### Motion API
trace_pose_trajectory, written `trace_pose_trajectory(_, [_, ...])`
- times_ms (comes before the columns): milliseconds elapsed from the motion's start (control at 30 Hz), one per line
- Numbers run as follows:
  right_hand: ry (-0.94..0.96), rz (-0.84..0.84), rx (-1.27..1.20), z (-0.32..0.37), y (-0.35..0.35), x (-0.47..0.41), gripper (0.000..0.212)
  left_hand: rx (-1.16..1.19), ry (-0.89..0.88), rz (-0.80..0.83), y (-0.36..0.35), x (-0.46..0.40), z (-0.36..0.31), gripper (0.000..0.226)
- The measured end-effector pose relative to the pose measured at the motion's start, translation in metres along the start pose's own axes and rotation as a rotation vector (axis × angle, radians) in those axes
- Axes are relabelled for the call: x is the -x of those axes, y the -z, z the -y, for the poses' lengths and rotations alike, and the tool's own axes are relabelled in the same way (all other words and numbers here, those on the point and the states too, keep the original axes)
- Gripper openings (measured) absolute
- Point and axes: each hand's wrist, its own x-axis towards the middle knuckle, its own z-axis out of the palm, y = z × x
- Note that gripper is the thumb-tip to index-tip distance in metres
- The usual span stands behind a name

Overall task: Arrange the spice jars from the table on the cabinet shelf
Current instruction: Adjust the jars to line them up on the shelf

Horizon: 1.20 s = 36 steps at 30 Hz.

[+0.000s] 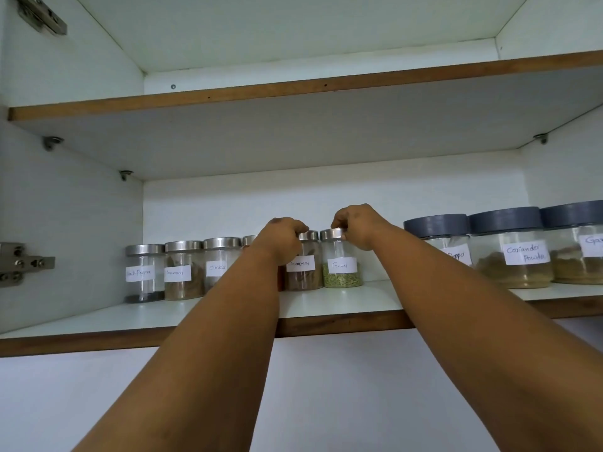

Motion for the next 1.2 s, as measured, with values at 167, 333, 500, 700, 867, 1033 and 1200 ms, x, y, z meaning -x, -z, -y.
trace_pose_trajectory(167, [-0.024, -0.009, -0.049, -0.004, -0.004, -0.003, 0.041, -0.077, -0.037, -0.031, -0.001, 0.003, -0.005, 0.045])
trace_pose_trajectory(333, [0.011, -0.062, 0.006, 0.004, -0.003, 0.004, 0.056, -0.083, -0.036, -0.061, -0.002, 0.002, -0.001, 0.051])
trace_pose_trajectory(500, [0.073, -0.345, 0.145, 0.039, 0.018, 0.029, 0.054, -0.170, -0.129, -0.185, -0.005, 0.008, -0.007, 0.049])
trace_pose_trajectory(700, [0.181, -0.537, 0.137, 0.023, 0.095, 0.054, 0.038, 0.056, -0.256, -0.337, 0.004, 0.025, -0.063, 0.042])
trace_pose_trajectory(867, [-0.122, -0.410, 0.189, -0.065, 0.162, 0.082, 0.032, 0.216, -0.337, -0.251, 0.021, 0.021, -0.158, 0.037])
trace_pose_trajectory(1033, [-0.247, -0.118, 0.163, -0.105, 0.178, 0.128, 0.023, 0.087, -0.349, -0.057, 0.031, 0.015, -0.217, 0.036])
trace_pose_trajectory(1200, [-0.210, 0.055, 0.214, -0.110, 0.172, 0.149, 0.024, -0.135, -0.238, 0.094, 0.010, 0.015, -0.221, 0.032])
